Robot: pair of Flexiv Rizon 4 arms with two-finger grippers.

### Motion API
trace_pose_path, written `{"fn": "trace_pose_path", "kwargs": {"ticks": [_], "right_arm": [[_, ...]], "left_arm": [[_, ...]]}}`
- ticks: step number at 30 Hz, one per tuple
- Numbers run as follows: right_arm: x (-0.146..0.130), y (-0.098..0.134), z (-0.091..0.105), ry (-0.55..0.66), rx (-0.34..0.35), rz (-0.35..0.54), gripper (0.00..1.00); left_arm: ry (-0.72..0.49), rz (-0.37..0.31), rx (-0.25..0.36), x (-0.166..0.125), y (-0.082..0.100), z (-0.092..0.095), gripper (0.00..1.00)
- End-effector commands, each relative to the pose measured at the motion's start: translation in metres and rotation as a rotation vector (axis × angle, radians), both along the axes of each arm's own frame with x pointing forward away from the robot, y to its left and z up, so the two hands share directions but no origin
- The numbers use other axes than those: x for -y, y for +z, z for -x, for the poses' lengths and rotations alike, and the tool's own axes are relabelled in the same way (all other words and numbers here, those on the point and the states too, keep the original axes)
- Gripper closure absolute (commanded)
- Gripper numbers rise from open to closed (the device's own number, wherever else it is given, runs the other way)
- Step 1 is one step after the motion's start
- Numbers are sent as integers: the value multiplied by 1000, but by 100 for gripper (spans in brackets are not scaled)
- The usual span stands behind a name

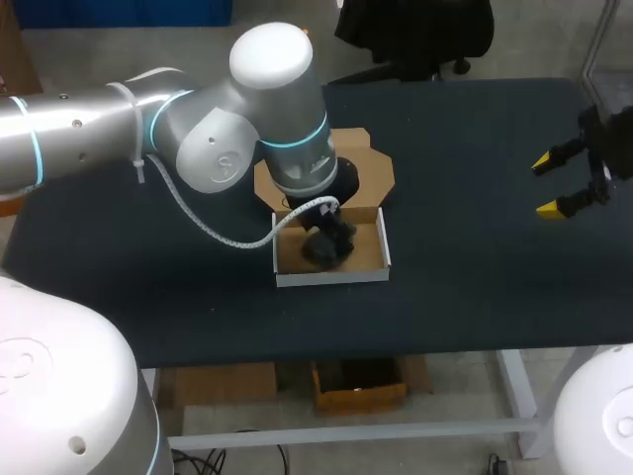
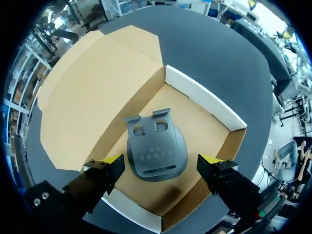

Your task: Assemble the packaging by folding the flat box into shape, placing the metal phone stand inside, and closing the box properly

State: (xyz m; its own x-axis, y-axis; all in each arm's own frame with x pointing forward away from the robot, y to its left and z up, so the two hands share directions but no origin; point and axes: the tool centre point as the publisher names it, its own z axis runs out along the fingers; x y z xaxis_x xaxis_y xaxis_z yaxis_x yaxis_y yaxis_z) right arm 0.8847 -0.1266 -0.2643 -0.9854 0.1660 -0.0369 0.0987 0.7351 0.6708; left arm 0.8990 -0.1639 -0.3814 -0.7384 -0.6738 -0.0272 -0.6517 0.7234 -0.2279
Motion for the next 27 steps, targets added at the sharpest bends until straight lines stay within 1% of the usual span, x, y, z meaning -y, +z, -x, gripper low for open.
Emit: {"fn": "trace_pose_path", "kwargs": {"ticks": [1,2,7,10,26,27], "right_arm": [[2,1,0,5,-3,-5,0],[2,1,0,5,-3,-5,0],[2,1,0,5,-3,-5,0],[2,1,0,5,-3,-5,0],[2,1,0,5,-3,-5,0],[2,1,0,5,-3,-5,0]], "left_arm": [[75,-47,-11,8,10,3,0],[88,-40,-8,9,11,3,0],[218,-60,-35,14,12,1,0],[281,-71,-68,16,12,-2,0],[281,-71,-68,16,12,-2,0],[319,-87,-55,15,12,-4,0]]}}
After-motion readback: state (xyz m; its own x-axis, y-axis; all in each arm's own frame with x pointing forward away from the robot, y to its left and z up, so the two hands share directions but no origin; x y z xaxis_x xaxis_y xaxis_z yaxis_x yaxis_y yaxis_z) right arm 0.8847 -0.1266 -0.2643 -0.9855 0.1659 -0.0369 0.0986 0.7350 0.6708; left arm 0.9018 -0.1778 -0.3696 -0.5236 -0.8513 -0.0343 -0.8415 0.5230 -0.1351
